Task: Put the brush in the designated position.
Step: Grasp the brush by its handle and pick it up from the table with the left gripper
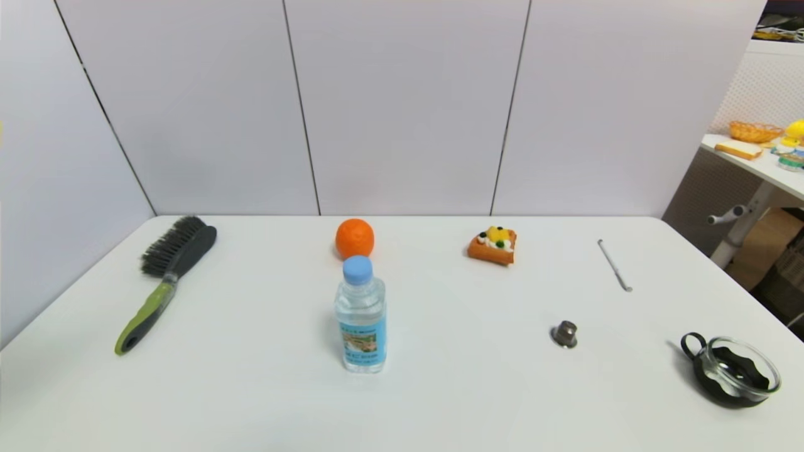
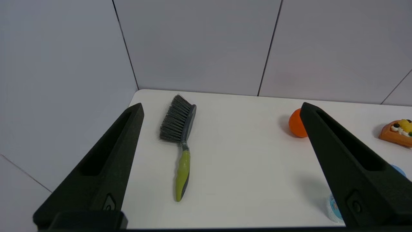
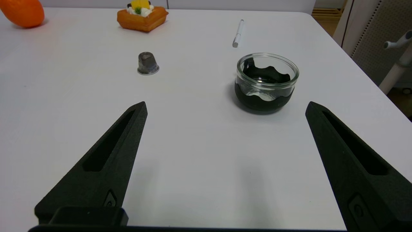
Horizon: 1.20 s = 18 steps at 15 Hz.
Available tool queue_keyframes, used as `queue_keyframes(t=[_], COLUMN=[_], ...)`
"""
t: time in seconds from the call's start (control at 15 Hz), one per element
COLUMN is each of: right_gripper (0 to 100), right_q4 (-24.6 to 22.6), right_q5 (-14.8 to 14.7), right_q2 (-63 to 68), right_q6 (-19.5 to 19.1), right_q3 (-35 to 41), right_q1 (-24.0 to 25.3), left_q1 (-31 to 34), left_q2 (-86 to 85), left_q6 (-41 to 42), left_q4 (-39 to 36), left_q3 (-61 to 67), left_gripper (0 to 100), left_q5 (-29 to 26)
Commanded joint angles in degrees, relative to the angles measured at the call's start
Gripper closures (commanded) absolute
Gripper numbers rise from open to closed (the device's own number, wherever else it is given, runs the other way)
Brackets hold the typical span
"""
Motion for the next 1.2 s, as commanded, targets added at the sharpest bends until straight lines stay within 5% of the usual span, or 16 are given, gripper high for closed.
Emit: queue_keyframes(t=[0.07,0.47,0.73,1.2], right_gripper=[0,0,0,0], right_q4=[0.0,0.0,0.0,0.0], right_q5=[0.0,0.0,0.0,0.0], right_q2=[0.1,0.0,0.1,0.1], right_q6=[0.0,0.0,0.0,0.0], right_q3=[0.1,0.1,0.1,0.1], right_q1=[0.0,0.0,0.0,0.0], left_q1=[10.8,16.8,15.8,5.3], left_q2=[33.9,51.5,57.5,64.3], left_q6=[15.8,38.7,40.4,1.3], left_q4=[34.3,34.9,34.6,27.2], left_q3=[-28.3,-27.7,-26.2,-25.8], left_gripper=[0,0,0,0], left_q5=[0.0,-0.5,-0.6,-0.9])
